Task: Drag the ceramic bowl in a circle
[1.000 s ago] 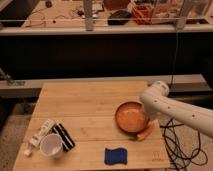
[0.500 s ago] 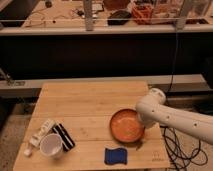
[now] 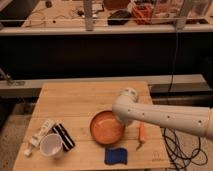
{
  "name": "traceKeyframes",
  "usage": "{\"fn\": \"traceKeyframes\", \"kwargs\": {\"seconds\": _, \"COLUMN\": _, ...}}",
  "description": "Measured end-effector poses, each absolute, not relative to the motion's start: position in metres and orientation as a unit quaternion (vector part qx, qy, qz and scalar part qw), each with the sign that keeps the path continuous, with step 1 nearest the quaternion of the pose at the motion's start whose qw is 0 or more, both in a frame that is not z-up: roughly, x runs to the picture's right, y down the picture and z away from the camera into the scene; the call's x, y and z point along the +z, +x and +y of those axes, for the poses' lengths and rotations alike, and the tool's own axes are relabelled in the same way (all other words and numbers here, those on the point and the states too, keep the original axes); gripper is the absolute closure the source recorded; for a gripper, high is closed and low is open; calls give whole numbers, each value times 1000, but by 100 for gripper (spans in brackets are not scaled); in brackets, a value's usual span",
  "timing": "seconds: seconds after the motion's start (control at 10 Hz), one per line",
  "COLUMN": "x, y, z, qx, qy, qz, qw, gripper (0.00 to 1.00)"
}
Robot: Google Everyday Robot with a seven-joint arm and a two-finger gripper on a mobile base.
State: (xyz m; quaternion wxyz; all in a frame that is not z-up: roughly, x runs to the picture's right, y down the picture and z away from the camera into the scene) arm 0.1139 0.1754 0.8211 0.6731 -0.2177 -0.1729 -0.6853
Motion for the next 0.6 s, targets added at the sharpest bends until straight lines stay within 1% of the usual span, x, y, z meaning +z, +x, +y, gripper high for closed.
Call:
{"fn": "traceKeyframes", "kwargs": {"seconds": 0.1, "x": 845, "y": 114, "z": 152, "qx": -687, "qy": -207, "qz": -174, "qw": 674, "gripper": 100}}
{"fn": "traceKeyframes", "kwargs": {"seconds": 0.4, "x": 895, "y": 123, "z": 96, "qx": -683, "qy": -187, "qz": -167, "qw": 686, "gripper": 100}}
{"fn": "traceKeyframes", "kwargs": {"seconds": 0.6, "x": 905, "y": 142, "z": 81, "qx": -672, "qy": -192, "qz": -157, "qw": 698, "gripper": 100}}
